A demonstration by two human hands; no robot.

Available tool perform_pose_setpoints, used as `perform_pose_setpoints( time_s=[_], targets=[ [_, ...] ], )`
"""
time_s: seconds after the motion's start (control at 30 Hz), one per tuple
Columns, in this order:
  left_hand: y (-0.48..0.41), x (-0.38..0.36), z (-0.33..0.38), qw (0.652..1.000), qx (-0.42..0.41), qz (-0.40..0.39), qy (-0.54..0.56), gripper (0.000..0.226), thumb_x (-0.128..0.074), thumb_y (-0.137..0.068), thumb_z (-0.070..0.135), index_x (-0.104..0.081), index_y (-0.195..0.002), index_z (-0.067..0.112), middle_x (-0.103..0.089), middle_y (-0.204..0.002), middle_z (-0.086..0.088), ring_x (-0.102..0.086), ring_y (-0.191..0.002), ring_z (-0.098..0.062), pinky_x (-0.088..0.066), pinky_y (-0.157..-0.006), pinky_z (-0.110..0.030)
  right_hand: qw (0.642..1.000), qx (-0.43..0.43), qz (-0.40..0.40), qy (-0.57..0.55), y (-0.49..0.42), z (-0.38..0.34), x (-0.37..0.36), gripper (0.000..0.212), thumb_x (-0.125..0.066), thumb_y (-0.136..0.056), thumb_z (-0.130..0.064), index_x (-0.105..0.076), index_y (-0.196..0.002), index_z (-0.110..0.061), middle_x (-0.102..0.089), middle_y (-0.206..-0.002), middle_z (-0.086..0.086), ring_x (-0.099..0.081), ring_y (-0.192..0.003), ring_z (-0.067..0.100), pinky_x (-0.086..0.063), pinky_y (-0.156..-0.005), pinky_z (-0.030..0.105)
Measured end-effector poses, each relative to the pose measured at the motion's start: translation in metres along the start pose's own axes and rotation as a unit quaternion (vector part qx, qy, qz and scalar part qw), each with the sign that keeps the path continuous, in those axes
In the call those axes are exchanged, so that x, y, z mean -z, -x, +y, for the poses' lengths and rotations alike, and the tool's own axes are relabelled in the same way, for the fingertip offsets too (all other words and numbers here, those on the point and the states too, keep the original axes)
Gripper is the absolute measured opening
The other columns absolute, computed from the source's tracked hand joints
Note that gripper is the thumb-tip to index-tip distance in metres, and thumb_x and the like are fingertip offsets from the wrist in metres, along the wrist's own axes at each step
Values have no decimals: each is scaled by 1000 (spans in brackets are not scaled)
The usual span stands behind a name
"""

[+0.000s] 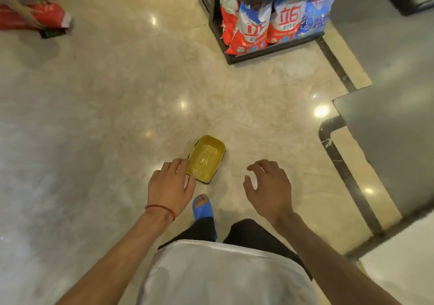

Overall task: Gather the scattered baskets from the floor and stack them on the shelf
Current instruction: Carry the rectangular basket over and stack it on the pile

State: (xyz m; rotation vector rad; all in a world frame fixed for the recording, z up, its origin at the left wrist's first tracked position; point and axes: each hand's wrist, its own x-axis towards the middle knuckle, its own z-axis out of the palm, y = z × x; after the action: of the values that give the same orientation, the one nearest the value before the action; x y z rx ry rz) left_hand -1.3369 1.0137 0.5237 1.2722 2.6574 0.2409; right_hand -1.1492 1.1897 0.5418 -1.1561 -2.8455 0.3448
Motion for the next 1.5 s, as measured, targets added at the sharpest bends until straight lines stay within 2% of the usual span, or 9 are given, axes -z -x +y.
perform_pose_setpoints(
  time_s=[0.13,0.33,0.47,0.63,0.77,0.9,1.23,1.37,1.5],
  targets=[
    [-43,2,7,999,47,13,11,39,-42,-92,41,-60,-120,20,-64,-112,1,-61,-91,-24,-46,-66,-34,1000,13,-27,5,-71,21,6,25,-62,-91,-32,-75,-109,-18,-69,-114,-1,-61,-106,23,-53,-85,37],
    [-76,-9,22,982,188,5,16,47,-36,-93,43,-59,-126,19,-65,-115,0,-61,-93,-25,-49,-67,-36,986,147,-82,-6,-168,33,-7,26,-66,-88,-33,-74,-107,-16,-69,-111,2,-62,-104,27,-52,-83,39],
    [-84,-28,52,947,319,12,39,52,-38,-93,44,-54,-135,18,-64,-121,-2,-61,-100,-27,-50,-72,-37,952,284,-109,-21,-228,43,-17,35,-57,-88,-40,-74,-105,-16,-70,-106,1,-62,-99,26,-51,-79,37],
    [-103,-50,100,913,402,38,65,44,-41,-95,40,-59,-131,21,-66,-122,-1,-61,-102,-24,-51,-74,-37,904,406,-127,35,-288,61,-40,26,-58,-85,-31,-74,-98,-16,-69,-100,2,-63,-92,28,-48,-74,36],
    [-102,-84,120,902,427,10,70,38,-47,-94,35,-62,-125,20,-66,-119,0,-61,-97,-26,-50,-71,-37,900,407,-150,54,-306,71,-72,32,-54,-86,-34,-75,-99,-14,-71,-101,3,-64,-92,29,-49,-73,36],
    [-96,-125,125,895,440,-5,81,36,-45,-94,33,-65,-119,17,-67,-111,-2,-62,-90,-28,-49,-67,-38,892,411,-171,76,-303,82,-113,18,-71,-83,-25,-75,-96,-13,-71,-96,4,-64,-90,30,-48,-73,38],
    [-90,-296,91,885,451,-43,110,30,-52,-95,28,-64,-119,16,-66,-113,-4,-61,-94,-29,-48,-70,-41,856,420,-261,153,-312,125,-298,29,-61,-92,-33,-73,-108,-12,-70,-105,7,-60,-102,32,-47,-83,43],
    [-98,-378,69,850,508,-21,139,33,-48,-97,31,-62,-124,18,-63,-120,-4,-59,-103,-30,-49,-74,-42,863,398,-277,143,-329,130,-381,37,-55,-96,-36,-67,-120,-12,-68,-110,10,-57,-110,34,-45,-88,46],
    [-115,-470,45,788,584,16,194,38,-46,-100,39,-56,-130,20,-58,-128,-3,-56,-111,-27,-48,-79,-43,885,348,-289,110,-348,138,-465,44,-45,-102,-42,-59,-133,-14,-62,-127,7,-52,-122,30,-45,-91,44]
  ],
)
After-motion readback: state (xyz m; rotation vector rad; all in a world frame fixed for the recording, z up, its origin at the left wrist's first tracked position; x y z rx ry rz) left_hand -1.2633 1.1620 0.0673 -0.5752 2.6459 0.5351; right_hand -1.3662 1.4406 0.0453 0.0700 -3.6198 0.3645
